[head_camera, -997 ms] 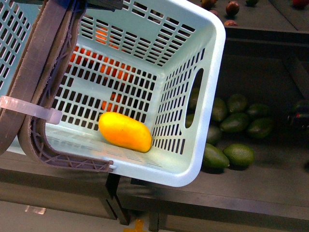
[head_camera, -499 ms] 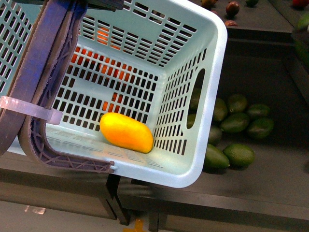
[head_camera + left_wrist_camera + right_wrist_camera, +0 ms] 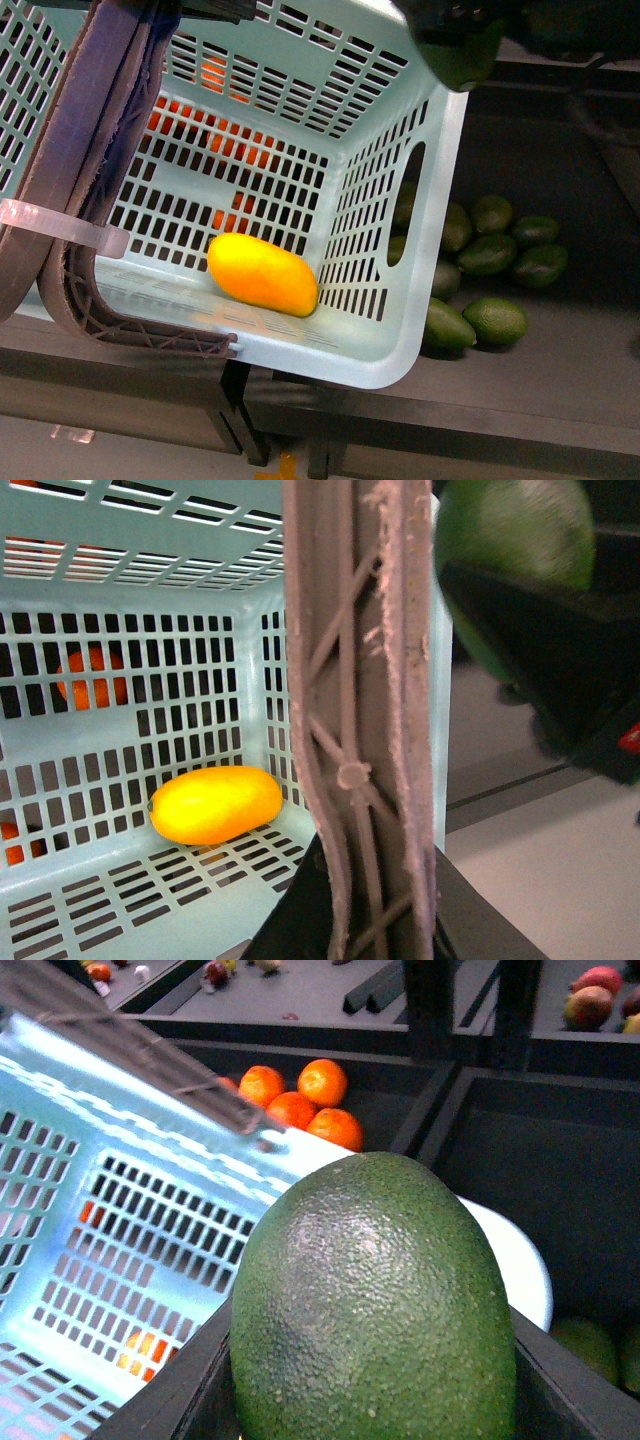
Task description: Pick mango and avocado into basket
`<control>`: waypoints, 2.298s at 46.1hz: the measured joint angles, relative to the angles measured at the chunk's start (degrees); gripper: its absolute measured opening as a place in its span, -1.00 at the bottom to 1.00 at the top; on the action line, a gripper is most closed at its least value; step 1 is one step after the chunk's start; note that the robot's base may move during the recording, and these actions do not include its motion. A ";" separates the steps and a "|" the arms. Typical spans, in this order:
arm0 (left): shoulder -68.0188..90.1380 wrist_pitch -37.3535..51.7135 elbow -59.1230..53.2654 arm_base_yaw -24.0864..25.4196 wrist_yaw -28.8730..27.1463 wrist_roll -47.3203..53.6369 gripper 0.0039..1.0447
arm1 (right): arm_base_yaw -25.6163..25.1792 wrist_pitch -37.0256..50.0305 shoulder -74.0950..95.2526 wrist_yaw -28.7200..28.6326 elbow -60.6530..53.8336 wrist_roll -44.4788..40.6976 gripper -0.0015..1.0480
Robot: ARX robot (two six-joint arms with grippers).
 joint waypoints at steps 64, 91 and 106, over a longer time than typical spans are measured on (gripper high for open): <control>0.04 0.00 -0.02 0.09 -0.07 -0.07 -0.87 | -20.72 -21.00 -76.96 10.12 -39.23 -2.40 0.67; 0.04 0.00 -0.02 0.02 -0.02 -0.04 -0.87 | -22.16 -29.24 -89.46 5.29 -44.48 -11.13 -0.96; 0.04 -0.02 -0.02 -0.02 0.00 -0.04 -0.87 | -22.18 -33.44 -96.15 5.14 -45.66 -11.19 -0.96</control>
